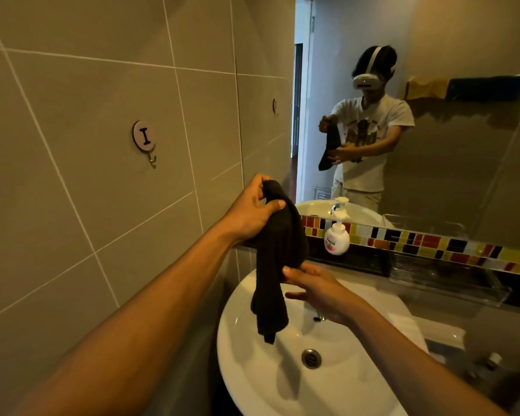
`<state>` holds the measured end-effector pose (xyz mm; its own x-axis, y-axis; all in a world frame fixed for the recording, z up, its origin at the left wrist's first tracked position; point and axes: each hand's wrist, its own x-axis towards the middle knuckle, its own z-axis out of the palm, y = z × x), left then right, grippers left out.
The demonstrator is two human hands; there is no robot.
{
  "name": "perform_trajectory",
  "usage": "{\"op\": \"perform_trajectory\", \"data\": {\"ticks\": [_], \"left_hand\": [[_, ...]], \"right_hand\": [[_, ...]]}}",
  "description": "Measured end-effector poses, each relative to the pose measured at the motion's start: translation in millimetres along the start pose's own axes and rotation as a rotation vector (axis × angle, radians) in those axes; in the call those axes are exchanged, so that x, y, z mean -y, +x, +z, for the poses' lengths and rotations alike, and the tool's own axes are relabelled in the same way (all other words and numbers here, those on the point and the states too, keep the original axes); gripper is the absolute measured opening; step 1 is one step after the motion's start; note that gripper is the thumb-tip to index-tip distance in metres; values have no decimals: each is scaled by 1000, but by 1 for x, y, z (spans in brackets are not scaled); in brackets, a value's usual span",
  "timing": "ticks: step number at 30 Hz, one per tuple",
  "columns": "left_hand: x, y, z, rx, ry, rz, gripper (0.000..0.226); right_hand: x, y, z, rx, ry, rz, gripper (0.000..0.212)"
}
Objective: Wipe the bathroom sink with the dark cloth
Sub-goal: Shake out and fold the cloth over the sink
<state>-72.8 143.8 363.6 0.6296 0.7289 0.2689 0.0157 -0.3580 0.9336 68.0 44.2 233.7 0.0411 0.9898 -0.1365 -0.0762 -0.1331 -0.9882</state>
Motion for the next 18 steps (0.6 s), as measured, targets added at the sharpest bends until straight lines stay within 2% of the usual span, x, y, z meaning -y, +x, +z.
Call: {"op": "perform_trajectory", "data": {"ticks": [3,8,11,16,18], "left_hand": [[5,-2,-3,4,-48,-52,28],[18,-11,-6,35,-172,-146,36],[29,-15,-8,-5,-225,-190,39],[65,-28,-9,-196,-314,-331,55],[84,-37,-4,-218,-310,-395,62]], "right_hand": [[-1,2,3,-47,9,-29,66],[1,2,-6,-83,79,-53,70],[0,-2,-13,-111,-62,-11,71],[5,-12,-27,-94,-251,-3,36],[7,-15,-31,-100,-367,18,35]]}}
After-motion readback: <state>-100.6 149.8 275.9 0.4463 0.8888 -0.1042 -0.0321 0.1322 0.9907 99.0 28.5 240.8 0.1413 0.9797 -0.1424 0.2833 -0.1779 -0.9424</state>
